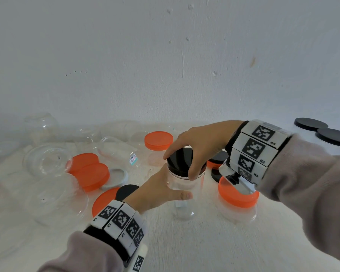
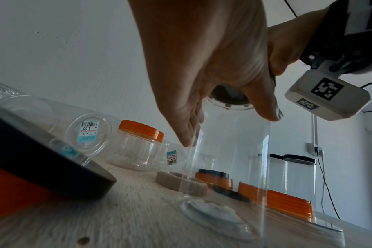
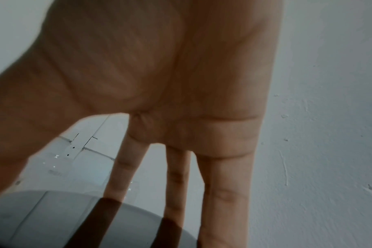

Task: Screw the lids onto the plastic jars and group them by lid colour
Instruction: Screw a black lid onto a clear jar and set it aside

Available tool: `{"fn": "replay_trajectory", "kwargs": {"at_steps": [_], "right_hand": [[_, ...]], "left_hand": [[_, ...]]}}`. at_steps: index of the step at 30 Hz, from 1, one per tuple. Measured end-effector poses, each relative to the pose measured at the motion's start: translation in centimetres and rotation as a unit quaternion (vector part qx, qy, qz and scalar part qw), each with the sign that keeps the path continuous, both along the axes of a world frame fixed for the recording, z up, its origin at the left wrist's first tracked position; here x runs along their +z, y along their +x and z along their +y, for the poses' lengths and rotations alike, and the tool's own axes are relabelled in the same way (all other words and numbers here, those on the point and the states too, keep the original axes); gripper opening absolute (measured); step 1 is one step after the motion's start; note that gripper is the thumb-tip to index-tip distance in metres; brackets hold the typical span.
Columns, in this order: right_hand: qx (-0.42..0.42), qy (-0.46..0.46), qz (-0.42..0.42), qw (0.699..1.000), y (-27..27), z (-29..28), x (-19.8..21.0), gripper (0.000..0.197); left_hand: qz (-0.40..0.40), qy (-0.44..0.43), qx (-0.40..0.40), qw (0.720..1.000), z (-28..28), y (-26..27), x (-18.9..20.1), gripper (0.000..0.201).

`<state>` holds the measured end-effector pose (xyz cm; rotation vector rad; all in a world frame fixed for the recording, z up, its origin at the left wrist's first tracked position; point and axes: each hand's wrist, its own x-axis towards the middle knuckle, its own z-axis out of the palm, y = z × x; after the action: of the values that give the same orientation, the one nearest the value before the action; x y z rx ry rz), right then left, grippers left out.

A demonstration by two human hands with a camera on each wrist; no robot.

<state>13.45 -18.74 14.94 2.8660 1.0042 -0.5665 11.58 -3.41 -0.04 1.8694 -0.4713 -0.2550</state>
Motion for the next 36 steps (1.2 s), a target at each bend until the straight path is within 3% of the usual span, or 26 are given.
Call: {"fn": "replay_trajectory", "kwargs": {"at_steps": [13,16,22,25,31,36], "right_hand": [[-0.069,0.021,-0.076,0.994,-0.2,0.4,-1.4,0.071],[-0.085,0.022,-0.072,0.993,-0.3,0.5,-1.4,0.069],[-0.061,-0.045,0.009,0.997,0.0,0.4,0.0,0.083],[-0.057,-0.028,-0.007,0.998,0.0,0.5,0.0,0.081],[-0.085,-0.001,-0.059,0.995,-0.1,0.3,-1.0,0.071],[-0.077,-0.022,-0.059,0.995,-0.2,0.4,-0.6,0.077]], "left_hand": [[-0.010,0.029,0.024,0.999,-0.1,0.0,-0.1,0.091],[-0.003,0.029,0.027,0.999,0.0,-0.1,0.0,0.087],[-0.010,0.022,0.009,1.000,-0.2,-0.2,0.1,0.103],[-0.011,0.022,0.018,1.000,-0.2,-0.3,0.1,0.096],[-0.008,0.020,0.031,0.999,-0.3,-0.5,0.2,0.098],[-0.009,0.025,0.025,0.999,-0.3,-0.6,0.3,0.092]]}}
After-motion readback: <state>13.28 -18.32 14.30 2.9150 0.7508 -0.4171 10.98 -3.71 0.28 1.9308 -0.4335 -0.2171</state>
